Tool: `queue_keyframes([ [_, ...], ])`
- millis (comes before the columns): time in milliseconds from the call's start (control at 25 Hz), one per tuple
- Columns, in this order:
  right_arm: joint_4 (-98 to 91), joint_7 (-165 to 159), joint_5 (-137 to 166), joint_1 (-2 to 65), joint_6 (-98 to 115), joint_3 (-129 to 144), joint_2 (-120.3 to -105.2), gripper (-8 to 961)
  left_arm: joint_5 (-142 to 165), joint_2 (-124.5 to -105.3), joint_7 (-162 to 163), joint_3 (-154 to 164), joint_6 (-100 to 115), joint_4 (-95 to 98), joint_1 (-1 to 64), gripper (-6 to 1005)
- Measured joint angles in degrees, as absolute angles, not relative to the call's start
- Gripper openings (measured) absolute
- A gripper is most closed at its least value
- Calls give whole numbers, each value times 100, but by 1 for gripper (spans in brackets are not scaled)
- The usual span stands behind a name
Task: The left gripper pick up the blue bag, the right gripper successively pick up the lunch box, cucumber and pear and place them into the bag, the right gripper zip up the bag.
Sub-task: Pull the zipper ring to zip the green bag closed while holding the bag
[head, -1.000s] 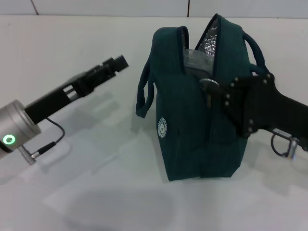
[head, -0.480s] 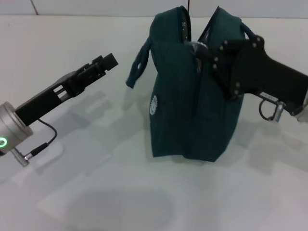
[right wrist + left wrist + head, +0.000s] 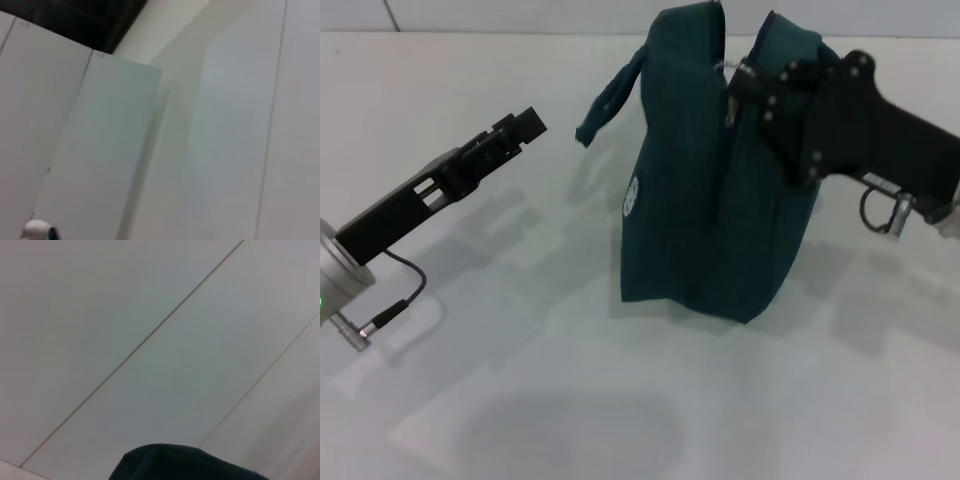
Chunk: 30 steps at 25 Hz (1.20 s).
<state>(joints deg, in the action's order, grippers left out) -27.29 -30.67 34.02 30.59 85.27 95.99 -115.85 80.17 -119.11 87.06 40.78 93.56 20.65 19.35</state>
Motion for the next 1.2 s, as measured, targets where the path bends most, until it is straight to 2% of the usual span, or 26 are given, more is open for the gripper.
queue_keyframes([
  [680, -2546, -3065, 3352, 3250, 8220, 10129, -11619, 11, 8028, -11954, 8715, 4111, 9387, 1993, 1999, 848],
  [880, -2544, -3089, 3347, 3470, 8025, 9915, -11580, 11, 8050, -11954, 8717, 4122, 9393, 1986, 1990, 842],
  [1200, -2572, -3056, 3367, 3733, 7835, 10282, -11617, 11, 8070, -11953, 8712, 4185, 9445, 1966, 1962, 832],
])
